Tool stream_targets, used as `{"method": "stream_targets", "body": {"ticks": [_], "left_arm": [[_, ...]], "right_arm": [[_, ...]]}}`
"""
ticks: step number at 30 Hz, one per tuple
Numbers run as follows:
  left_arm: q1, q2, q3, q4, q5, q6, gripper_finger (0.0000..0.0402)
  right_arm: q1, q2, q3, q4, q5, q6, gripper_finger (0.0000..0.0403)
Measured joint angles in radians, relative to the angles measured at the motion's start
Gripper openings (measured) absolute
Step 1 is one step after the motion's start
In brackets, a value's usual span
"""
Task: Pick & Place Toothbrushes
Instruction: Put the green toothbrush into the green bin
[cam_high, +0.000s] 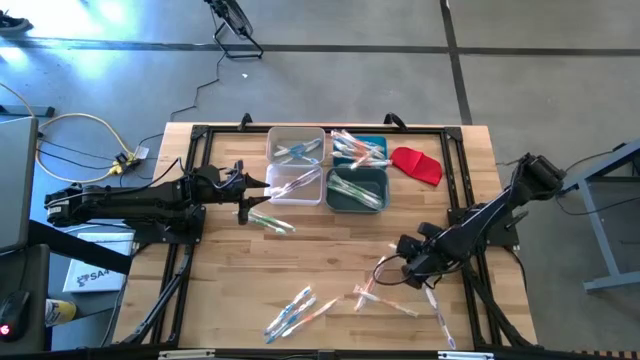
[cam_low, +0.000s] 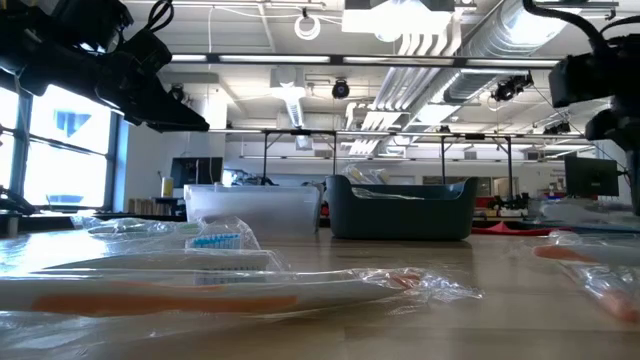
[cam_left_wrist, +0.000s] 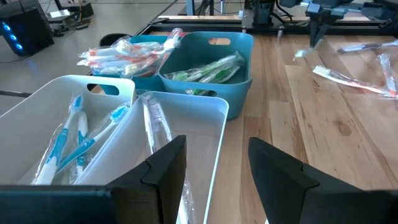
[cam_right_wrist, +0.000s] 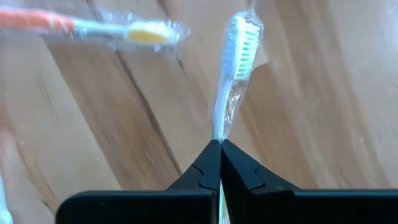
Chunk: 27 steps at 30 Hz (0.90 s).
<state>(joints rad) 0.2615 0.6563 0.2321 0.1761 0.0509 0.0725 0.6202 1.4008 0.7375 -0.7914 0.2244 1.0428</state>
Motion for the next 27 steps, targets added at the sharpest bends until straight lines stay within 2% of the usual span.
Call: {"method": "stream_targets", "body": {"ticks": [9,20,27], "left_arm": [[0.0,0.0,0.0,0.0,0.0,0.0,0.0171],[0.0,0.0,0.0,0.0,0.0,0.0,0.0171],[0.0,0.0,0.0,0.0,0.0,0.0,0.0171]], "right_arm": [[-0.021,-0.076,0.01,0.0,0.141,-0.006,0.0001],[-0.026,-0.127,0.135,0.002,0.471,-0.154,0.0003],[-0.106,-0.127,0.209,0.096,0.574,-0.283,0.0003]]}}
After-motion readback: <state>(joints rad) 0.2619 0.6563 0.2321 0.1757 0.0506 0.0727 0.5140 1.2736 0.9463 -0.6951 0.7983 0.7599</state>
